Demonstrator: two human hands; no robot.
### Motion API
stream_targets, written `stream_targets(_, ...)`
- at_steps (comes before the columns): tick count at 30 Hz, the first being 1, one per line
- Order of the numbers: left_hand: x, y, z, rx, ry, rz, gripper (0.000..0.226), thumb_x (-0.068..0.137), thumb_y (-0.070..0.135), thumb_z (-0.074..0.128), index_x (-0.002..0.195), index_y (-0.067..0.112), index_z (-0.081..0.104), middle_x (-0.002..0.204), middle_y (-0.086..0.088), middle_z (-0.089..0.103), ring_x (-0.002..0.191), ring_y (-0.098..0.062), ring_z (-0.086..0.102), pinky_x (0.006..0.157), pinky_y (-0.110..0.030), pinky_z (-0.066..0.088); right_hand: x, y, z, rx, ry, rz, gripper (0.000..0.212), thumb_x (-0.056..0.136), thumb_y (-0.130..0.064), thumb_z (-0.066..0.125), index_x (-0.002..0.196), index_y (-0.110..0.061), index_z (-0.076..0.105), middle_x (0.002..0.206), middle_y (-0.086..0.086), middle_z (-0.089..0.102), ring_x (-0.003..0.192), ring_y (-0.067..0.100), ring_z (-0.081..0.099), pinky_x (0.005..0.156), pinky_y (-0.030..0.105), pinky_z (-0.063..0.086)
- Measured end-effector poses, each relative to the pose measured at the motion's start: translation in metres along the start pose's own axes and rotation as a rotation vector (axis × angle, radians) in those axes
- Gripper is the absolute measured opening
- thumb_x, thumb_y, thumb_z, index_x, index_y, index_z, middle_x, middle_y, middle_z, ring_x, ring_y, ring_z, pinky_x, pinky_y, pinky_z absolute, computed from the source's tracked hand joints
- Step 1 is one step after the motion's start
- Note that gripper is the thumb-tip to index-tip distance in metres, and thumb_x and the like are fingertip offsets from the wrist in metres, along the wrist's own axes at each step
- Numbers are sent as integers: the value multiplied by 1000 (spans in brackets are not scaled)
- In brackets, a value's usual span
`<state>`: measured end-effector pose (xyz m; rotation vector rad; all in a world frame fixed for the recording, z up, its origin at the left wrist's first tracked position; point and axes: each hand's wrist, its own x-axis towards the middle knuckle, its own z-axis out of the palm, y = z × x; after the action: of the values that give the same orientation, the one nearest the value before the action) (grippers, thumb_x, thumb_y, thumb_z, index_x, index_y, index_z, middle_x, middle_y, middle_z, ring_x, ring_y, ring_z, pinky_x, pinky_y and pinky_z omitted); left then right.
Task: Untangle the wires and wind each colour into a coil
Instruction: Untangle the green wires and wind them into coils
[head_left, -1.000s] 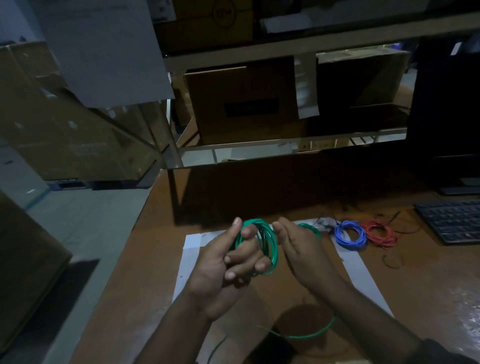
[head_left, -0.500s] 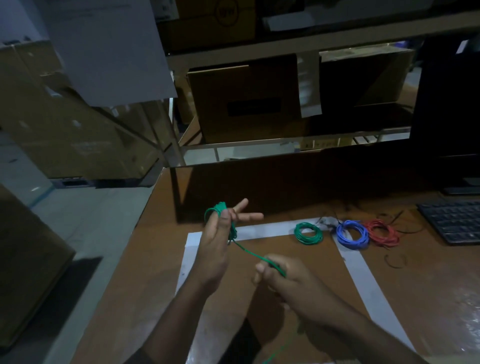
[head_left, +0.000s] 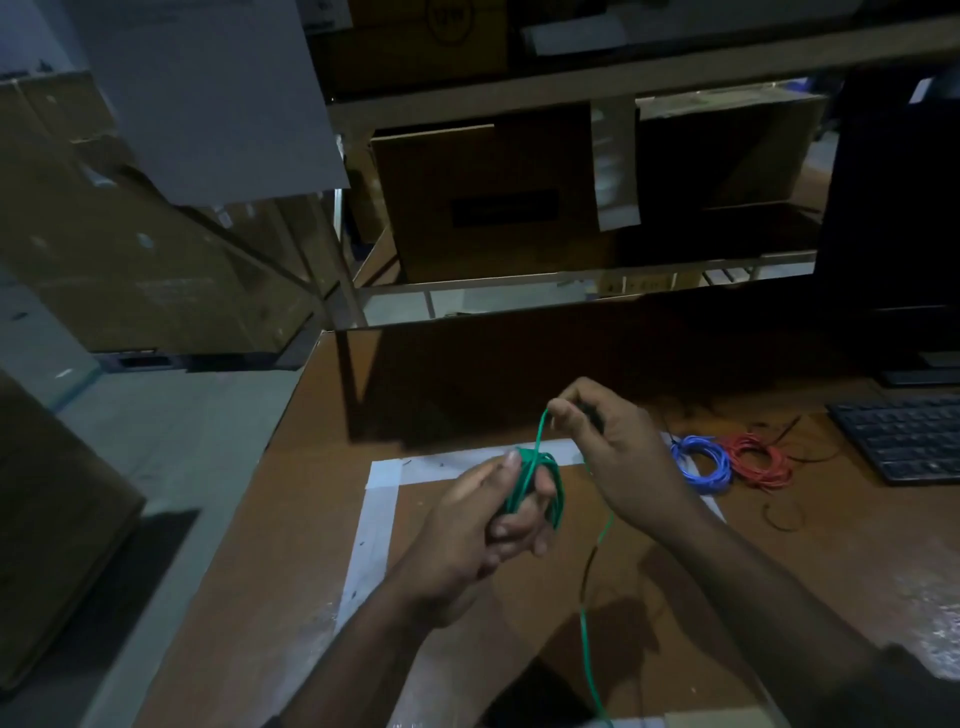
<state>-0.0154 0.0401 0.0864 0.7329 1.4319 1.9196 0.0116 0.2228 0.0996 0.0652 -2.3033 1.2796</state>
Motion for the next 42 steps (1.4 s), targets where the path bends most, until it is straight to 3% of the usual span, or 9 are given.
stream_targets(7,4,20,0,-366,98,158,35,112,29,31,97,12,56,71,-3,60,50,-8,53,76,-30,51,-36,25,33,16,-261,304,29,107,-42,37,99,-27,61,98,9,67,95,26,64,88,54,53)
stream_targets(13,21,5,-23,43,338,247,38,113,29,26,103,22,62,132,-21,67,134,-35,57,117,-50,34,-62,0,46,-60,-559,238,24,108,-34,41,101,-23,61,93,5,67,88,17,61,79,34,47)
stream_targets(16,26,-5,-37,411,456,195,43,112,35,28,102,42,68,123,-2,74,128,-18,59,115,-45,33,-61,-11,38,-120,-558,134,23,104,-42,44,99,-26,61,93,-5,67,87,10,61,78,35,49)
stream_targets(22,16,-28,-46,542,338,38,41,103,58,36,103,26,61,82,3,65,71,-11,60,73,-38,50,-31,-23,5,-153,-150,-2,31,97,-59,34,93,-35,53,77,-8,58,71,10,56,62,43,49)
stream_targets(29,2,-8,-5,67,-16,34,37,111,37,32,95,15,58,59,10,39,46,-5,34,72,-47,41,0,0,1,-103,10,-40,29,100,-47,44,87,-24,56,70,-4,53,63,14,50,55,26,38)
stream_targets(32,-1,3,1,-164,-51,51,38,112,34,32,93,12,57,57,9,37,42,-3,34,75,-34,48,-9,9,14,-41,-33,90,33,102,-52,37,89,-27,53,74,1,56,67,20,55,61,48,47)
stream_targets(35,5,12,-1,-351,23,149,37,112,32,31,93,11,56,57,7,40,46,-6,42,83,-33,51,-30,8,32,74,-197,202,44,105,-49,37,110,-10,57,95,14,63,91,32,60,84,54,52)
stream_targets(37,13,16,-7,-334,153,239,34,111,33,33,94,12,53,63,2,47,61,-16,59,94,-38,52,-47,9,43,56,-346,268,29,108,-30,39,115,-8,57,96,6,62,92,24,59,79,22,52)
stream_targets(42,28,10,-31,324,432,276,41,112,31,26,101,14,62,98,-8,79,116,-19,69,113,-38,39,-68,-12,50,-142,-587,125,19,107,-28,41,108,-20,58,92,-8,61,92,4,57,73,15,41)
